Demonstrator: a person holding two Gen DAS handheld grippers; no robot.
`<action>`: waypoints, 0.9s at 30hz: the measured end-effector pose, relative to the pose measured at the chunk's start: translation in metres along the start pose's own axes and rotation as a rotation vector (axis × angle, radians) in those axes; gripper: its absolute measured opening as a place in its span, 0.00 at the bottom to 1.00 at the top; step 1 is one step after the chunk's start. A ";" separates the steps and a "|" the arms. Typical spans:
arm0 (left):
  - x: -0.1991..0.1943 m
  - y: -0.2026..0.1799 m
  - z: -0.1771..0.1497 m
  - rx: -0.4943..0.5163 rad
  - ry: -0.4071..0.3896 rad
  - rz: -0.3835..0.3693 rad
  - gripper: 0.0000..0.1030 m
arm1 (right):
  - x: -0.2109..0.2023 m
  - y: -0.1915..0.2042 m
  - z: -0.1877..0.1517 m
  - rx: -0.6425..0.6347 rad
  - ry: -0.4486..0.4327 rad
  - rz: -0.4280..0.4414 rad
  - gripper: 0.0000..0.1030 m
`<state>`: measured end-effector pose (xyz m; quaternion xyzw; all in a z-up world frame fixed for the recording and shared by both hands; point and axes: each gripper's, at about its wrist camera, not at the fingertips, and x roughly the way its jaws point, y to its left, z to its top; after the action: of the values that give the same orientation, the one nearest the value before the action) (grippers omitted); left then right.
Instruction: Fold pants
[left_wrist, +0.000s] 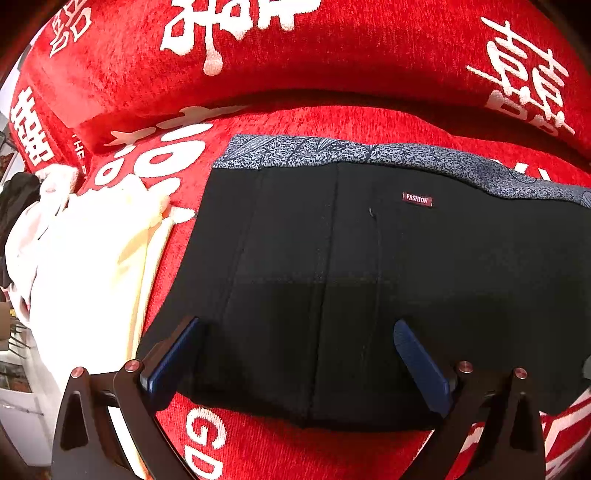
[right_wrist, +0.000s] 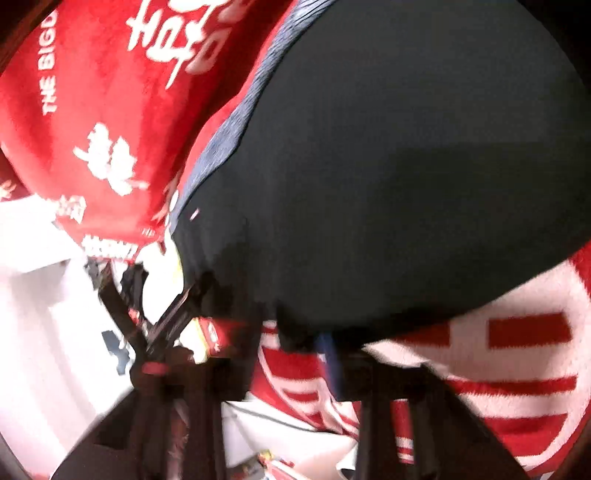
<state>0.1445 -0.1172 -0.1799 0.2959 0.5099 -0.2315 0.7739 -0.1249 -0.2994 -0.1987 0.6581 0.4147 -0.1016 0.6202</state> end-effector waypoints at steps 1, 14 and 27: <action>0.000 0.001 -0.001 0.003 -0.003 -0.004 1.00 | -0.002 0.001 -0.003 -0.004 -0.012 0.006 0.07; -0.045 -0.061 -0.007 0.076 0.001 -0.121 1.00 | -0.042 0.042 -0.010 -0.318 -0.031 -0.328 0.52; -0.044 -0.151 -0.029 0.157 0.085 -0.176 1.00 | -0.071 0.017 0.020 -0.298 -0.145 -0.408 0.55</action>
<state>0.0095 -0.2034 -0.1814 0.3191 0.5464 -0.3252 0.7027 -0.1511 -0.3455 -0.1447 0.4530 0.5036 -0.2093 0.7052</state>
